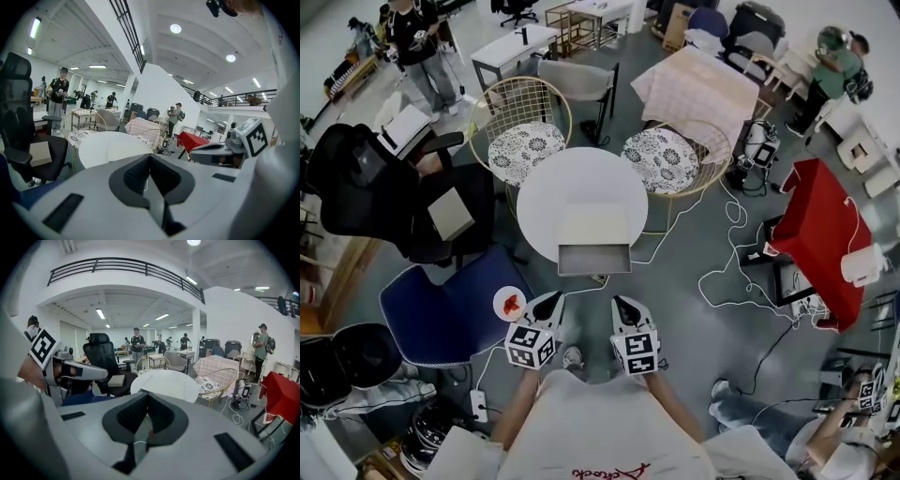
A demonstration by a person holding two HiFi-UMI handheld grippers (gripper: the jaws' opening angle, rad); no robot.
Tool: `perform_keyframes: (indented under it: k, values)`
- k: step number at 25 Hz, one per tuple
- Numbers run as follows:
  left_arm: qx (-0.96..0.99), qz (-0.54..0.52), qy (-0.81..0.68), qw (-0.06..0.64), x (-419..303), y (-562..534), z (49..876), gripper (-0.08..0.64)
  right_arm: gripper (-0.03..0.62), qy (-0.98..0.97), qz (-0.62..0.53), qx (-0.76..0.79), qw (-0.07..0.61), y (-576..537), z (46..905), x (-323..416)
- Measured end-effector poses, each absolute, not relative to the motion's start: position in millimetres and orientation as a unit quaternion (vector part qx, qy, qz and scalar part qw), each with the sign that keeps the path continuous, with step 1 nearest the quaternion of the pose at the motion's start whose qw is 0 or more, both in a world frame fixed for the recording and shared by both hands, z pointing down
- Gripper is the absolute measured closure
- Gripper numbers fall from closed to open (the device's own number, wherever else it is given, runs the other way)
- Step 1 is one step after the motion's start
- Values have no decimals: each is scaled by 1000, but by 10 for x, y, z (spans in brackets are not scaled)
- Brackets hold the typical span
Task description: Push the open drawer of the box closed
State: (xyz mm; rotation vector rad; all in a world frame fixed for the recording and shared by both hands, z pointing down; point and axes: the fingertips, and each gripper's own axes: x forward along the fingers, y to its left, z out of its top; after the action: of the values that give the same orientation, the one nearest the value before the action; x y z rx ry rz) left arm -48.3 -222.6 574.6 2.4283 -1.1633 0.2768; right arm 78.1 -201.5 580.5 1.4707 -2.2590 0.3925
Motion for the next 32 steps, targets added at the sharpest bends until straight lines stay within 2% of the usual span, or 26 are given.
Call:
perform_keyframes:
  k: [32]
  values:
    - [845,145,-411,310,-365,-1497,6668,548,575,-804,272,469,246,-1180,6852,669]
